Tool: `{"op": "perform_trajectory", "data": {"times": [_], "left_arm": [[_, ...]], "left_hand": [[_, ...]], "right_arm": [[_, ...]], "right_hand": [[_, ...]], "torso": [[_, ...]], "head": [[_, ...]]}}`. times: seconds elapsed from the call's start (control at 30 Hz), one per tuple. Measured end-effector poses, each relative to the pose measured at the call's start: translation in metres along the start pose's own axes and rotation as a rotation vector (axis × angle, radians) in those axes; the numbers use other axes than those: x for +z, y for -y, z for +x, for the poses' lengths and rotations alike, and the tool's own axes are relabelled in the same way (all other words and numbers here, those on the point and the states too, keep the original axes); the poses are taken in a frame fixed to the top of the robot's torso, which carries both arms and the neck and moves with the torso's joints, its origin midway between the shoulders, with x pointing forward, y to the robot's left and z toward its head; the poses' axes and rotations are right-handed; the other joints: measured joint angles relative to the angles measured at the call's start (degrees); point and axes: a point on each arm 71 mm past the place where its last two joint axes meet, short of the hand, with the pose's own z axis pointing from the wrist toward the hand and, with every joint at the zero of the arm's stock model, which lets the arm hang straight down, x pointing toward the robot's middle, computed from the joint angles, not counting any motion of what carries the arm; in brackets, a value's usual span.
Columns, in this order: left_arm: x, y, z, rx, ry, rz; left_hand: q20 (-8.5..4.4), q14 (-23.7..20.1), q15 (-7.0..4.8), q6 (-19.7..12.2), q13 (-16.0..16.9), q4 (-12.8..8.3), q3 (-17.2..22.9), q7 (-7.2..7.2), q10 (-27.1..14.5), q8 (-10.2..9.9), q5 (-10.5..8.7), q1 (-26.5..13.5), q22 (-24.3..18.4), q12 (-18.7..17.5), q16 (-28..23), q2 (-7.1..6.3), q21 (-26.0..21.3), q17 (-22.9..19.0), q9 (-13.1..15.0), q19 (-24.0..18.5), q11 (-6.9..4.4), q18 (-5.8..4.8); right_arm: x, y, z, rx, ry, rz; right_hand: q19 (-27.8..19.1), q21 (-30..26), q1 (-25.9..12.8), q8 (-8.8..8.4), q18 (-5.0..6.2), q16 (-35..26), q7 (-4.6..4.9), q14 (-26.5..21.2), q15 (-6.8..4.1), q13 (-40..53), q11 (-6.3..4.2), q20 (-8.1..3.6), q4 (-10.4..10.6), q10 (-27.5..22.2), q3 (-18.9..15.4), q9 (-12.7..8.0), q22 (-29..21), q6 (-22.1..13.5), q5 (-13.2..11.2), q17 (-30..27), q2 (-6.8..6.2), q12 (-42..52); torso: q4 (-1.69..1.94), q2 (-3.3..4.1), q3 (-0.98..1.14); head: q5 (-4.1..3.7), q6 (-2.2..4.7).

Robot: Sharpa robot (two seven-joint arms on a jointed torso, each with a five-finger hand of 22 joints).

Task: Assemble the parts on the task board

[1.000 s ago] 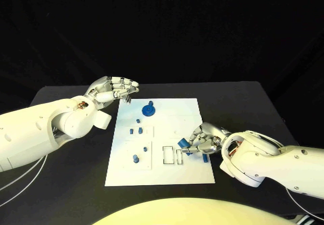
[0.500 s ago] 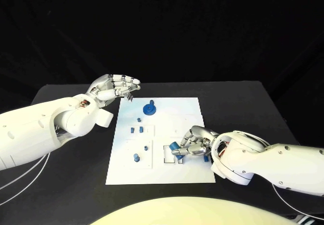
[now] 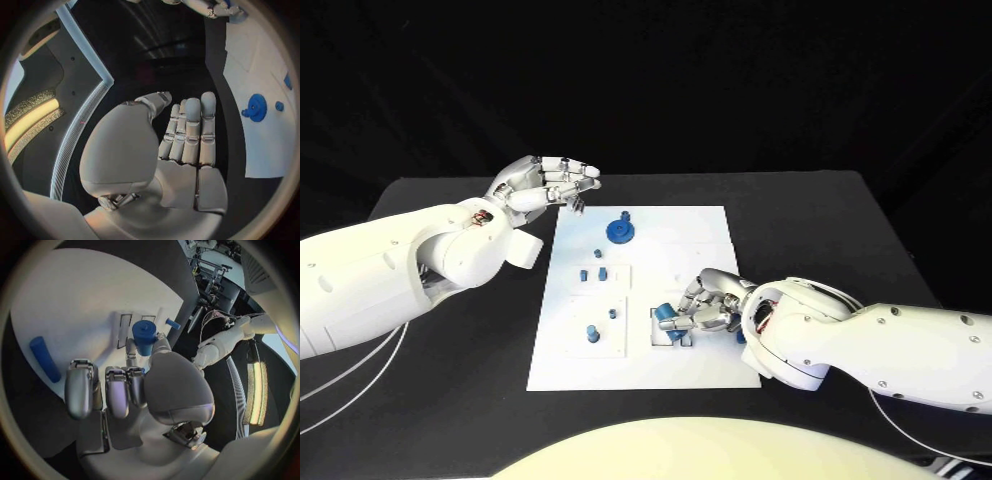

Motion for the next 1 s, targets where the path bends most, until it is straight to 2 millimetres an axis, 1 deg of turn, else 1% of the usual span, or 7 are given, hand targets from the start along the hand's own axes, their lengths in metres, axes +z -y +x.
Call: {"op": "perform_trajectory", "data": {"times": [0.2, 0.37, 0.53, 0.67, 0.73, 0.8, 1.0], "left_arm": [[-0.0002, -0.0003, -0.0004, 0.001, 0.001, -0.005], [-0.0003, -0.0006, -0.0006, 0.001, 0.001, -0.009], [-0.0004, -0.0008, -0.0008, 0.002, 0.001, -0.013], [-0.0004, -0.001, -0.0009, 0.002, 0.001, -0.015], [-0.0005, -0.0011, -0.0009, 0.002, 0.001, -0.016], [-0.0006, -0.0012, -0.001, 0.002, 0.001, -0.018], [-0.0007, -0.0014, -0.0012, 0.002, 0.002, -0.021]], "left_hand": [[0.0, 0.0, 0.0, 0.0, 0.0, 0.3, -0.1, 0.0, 0.0, 0.0, 0.0, -0.1, 0.0, 0.0, 0.0, -0.09, 0.0, 0.0, 0.0, 0.0, 0.0, 0.0], [0.0, 0.0, 0.0, 0.0, 0.0, 0.3, 0.0, 0.0, 0.0, 0.0, 0.0, -0.2, 0.0, 0.0, 0.0, -0.23, 0.0, 0.0, 0.0, 0.0, 0.0, 0.0], [0.0, 0.0, 0.0, 0.0, 0.0, 0.3, 0.0, 0.0, 0.0, 0.0, 0.0, -0.2, 0.0, 0.0, 0.0, -0.23, 0.0, 0.0, 0.0, 0.0, 0.0, 0.0], [0.0, 0.0, 0.0, 0.0, 0.0, 0.3, 0.0, 0.0, 0.0, 0.0, 0.0, -0.2, 0.0, 0.0, 0.0, -0.23, 0.0, 0.0, 0.0, 0.0, 0.0, 0.0], [0.0, 0.0, 0.0, 0.0, 0.0, 0.3, 0.0, 0.0, 0.0, 0.0, 0.0, -0.2, 0.0, 0.0, 0.0, -0.23, 0.0, 0.0, 0.0, 0.0, 0.0, 0.0], [0.0, 0.0, 0.0, 0.0, 0.0, 0.3, 0.0, 0.0, 0.0, 0.0, 0.0, -0.2, 0.0, 0.0, 0.0, -0.23, 0.0, 0.0, 0.0, 0.0, 0.0, 0.0], [0.0, 0.0, 0.0, 0.0, 0.0, 0.3, 0.0, 0.0, 0.0, 0.0, 0.0, -0.2, -0.1, 0.2, 0.0, -0.23, 0.0, 0.0, 0.0, 0.0, 0.0, 0.0]], "right_arm": [[0.0027, -0.0045, 0.0024, -0.006, -0.004, -0.015], [0.0038, -0.0053, 0.0033, -0.01, -0.006, -0.02], [0.0046, -0.0057, 0.0043, -0.013, -0.008, -0.021], [0.0052, -0.0056, 0.0046, -0.016, -0.007, -0.021], [0.0054, -0.0056, 0.0048, -0.017, -0.007, -0.021], [0.0055, -0.0055, 0.0047, -0.02, -0.006, -0.021], [0.0056, -0.0049, 0.0048, -0.029, -0.011, -0.018]], "right_hand": [[0.0, 0.0, -0.2, 0.21, 0.0, 0.0, -0.06, 0.0, 0.0, 0.0, -0.01, -0.02, 0.0, 0.0, -0.1, 0.1, 0.0, 0.1, 0.2, 0.0, 0.23, 0.0], [0.0, 0.0, -0.6, 0.22, 0.01, 0.0, -0.24, 0.0, 0.0, 0.0, -0.17, -0.42, 0.1, -0.2, -0.5, 0.2, 0.0, 0.2, 0.2, 0.0, 0.59, 0.0], [0.0, 0.0, -1.4, 0.22, 0.0, 0.0, -0.57, 0.0, 0.0, 0.0, -0.18, -0.42, 0.0, -0.2, -1.6, 0.3, 0.0, 0.6, 0.2, 0.0, 1.43, 0.0], [0.0, 0.0, -2.3, 0.64, 0.0, 0.0, -0.76, 0.0, 0.0, 0.0, -0.21, -0.42, 0.1, -0.2, -2.6, 0.5, 0.0, 0.8, 0.2, 0.0, 2.29, 0.0], [0.0, 0.0, -3.6, 0.67, 0.0, 0.0, -0.91, 0.0, 0.0, 0.0, -0.22, -0.42, 0.0, -0.2, -3.3, 0.9, 0.0, 0.9, 0.2, 0.0, 2.66, 0.0], [0.0, 0.0, -4.1, 0.88, 0.0, 0.0, -1.06, 0.0, 0.0, 0.0, -0.22, -0.41, 0.1, -0.2, -3.9, 0.9, 0.0, 1.1, 0.2, 0.0, 2.69, 0.0], [0.0, 0.0, -5.6, 1.12, 0.0, 0.0, -0.89, 0.0, 0.0, 0.0, -0.22, -0.41, 0.1, -0.2, -5.1, 1.1, 0.0, 0.9, 0.3, 0.0, 2.7, -0.1]], "torso": [[0.0, 0.02, 0.03], [0.0, 0.03, 0.03], [0.01, 0.02, 0.02], [0.0, 0.01, 0.01], [0.01, 0.01, 0.01], [0.01, 0.01, 0.01], [0.0, 0.01, 0.01]], "head": [[0.14, -0.1], [0.25, -0.15], [0.31, -0.25], [0.31, -0.21], [0.31, -0.2], [0.31, -0.2], [0.3, -0.35]]}}
